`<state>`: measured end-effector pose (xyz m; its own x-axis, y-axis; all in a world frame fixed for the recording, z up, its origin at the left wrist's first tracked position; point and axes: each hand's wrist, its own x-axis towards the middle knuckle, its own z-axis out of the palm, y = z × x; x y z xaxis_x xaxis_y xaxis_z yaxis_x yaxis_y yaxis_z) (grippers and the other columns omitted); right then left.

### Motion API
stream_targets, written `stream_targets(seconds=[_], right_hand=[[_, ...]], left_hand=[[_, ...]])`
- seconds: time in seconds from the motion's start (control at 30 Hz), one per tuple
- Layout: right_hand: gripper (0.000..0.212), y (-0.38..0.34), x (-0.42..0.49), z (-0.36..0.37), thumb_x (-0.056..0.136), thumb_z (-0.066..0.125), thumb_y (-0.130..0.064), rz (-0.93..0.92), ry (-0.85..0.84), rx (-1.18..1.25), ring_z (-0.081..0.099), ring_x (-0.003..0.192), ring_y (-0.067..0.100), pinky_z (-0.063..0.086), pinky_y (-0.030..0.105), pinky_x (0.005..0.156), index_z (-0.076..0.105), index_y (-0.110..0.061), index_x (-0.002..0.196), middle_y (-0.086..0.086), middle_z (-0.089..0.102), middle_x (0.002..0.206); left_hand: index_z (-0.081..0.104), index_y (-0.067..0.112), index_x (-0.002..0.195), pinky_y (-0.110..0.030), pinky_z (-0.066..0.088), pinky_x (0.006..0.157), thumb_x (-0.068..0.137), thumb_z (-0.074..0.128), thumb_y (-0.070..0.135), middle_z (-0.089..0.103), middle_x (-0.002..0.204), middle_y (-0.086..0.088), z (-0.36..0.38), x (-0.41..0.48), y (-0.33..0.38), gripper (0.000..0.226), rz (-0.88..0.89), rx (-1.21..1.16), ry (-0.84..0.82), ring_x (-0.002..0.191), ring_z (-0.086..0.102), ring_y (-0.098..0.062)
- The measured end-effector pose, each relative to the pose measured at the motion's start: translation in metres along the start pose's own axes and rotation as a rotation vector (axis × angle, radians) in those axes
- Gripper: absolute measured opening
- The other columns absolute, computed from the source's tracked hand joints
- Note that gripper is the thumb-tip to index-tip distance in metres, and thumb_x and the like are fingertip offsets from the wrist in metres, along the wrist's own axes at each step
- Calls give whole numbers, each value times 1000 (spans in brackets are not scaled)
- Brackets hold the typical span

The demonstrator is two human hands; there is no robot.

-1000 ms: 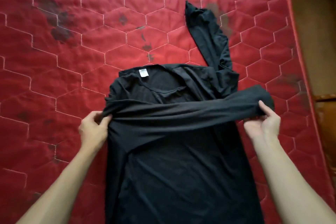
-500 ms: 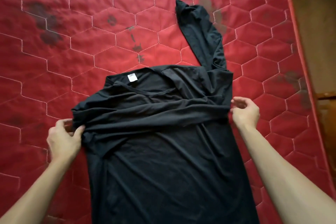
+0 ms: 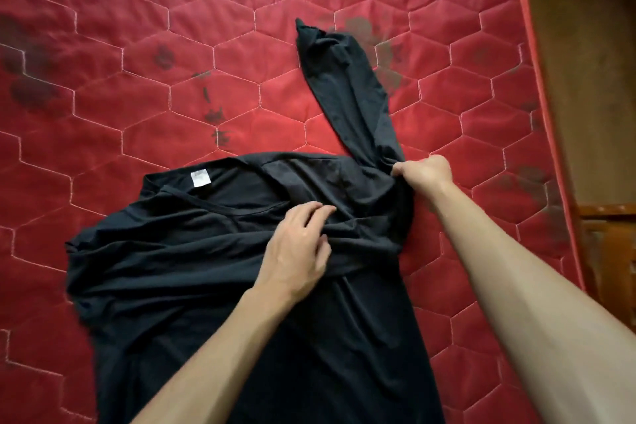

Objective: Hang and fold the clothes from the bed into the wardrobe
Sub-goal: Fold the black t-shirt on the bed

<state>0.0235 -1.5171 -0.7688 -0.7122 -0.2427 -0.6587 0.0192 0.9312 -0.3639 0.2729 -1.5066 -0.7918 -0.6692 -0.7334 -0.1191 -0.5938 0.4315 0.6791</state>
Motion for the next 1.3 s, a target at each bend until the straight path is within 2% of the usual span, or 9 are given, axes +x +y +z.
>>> stream_targets(seconds=[0.13, 0.37, 0.5, 0.73, 0.8, 0.9, 1.07, 1.2, 1.3], right_hand=[[9, 20, 12, -48, 73, 62, -14, 125, -142, 376, 38, 52, 14, 32, 22, 49, 53, -16, 71, 0, 48, 59], [9, 70, 29, -125, 78, 53, -7, 216, -235, 1129, 63, 59, 19, 56, 25, 60, 51, -12, 71, 6, 60, 68], [16, 80, 34, -164, 71, 64, -11, 156, -275, 1212, 71, 77, 27, 59, 32, 78, 49, -15, 69, 11, 64, 83], [25, 106, 32, -221, 81, 45, 10, -189, 421, 1700, 67, 71, 18, 52, 23, 68, 58, -9, 88, 12, 64, 89], [26, 126, 41, -214, 83, 44, 13, -139, 465, 1571, 67, 68, 19, 54, 25, 70, 58, -8, 90, 13, 62, 85], [17, 173, 61, -181, 82, 60, -2, 182, 507, 922, 60, 70, 19, 48, 28, 65, 64, -7, 98, 6, 60, 84], [77, 208, 59, -130, 86, 66, -53, 461, 432, 195, 49, 127, 38, 44, 42, 102, 51, 4, 135, 24, 51, 137], [85, 190, 76, -136, 86, 64, -59, 402, 496, 136, 49, 130, 36, 42, 41, 102, 45, 6, 137, 23, 51, 140], [64, 196, 98, -151, 82, 78, -36, 334, 518, 335, 61, 116, 34, 48, 41, 99, 52, -3, 130, 18, 60, 133]], left_hand=[[59, 15, 132, -42, 53, 91, 86, 61, 19, 56, 133, -6, 30, 16, 17, 46, 40, 90, -119, 117, 55, -27], [55, 17, 137, -43, 50, 83, 83, 70, 21, 50, 135, -12, 48, 18, 17, 56, 27, 314, -134, 116, 51, -32], [53, 17, 140, -43, 49, 82, 84, 70, 21, 48, 137, -11, 51, 18, 15, 59, 36, 370, -143, 118, 49, -31], [53, 18, 137, -47, 49, 84, 82, 71, 19, 46, 136, -10, 52, 22, 27, 58, -26, 363, -147, 118, 48, -33], [54, 17, 135, -48, 50, 82, 82, 71, 18, 46, 134, -10, 53, 24, 28, 56, -31, 364, -134, 116, 49, -34], [55, 16, 133, -49, 50, 80, 81, 71, 17, 47, 131, -11, 55, 24, 28, 55, -22, 372, -106, 113, 49, -35], [54, 15, 135, -50, 49, 81, 82, 70, 17, 47, 132, -11, 58, 22, 28, 55, -8, 389, -89, 114, 48, -35], [54, 15, 136, -51, 49, 84, 83, 70, 17, 47, 133, -10, 57, 21, 25, 56, 4, 374, -95, 115, 47, -35], [55, 16, 135, -50, 50, 85, 83, 72, 17, 47, 131, -8, 55, 23, 24, 55, 15, 337, -89, 114, 48, -33]])
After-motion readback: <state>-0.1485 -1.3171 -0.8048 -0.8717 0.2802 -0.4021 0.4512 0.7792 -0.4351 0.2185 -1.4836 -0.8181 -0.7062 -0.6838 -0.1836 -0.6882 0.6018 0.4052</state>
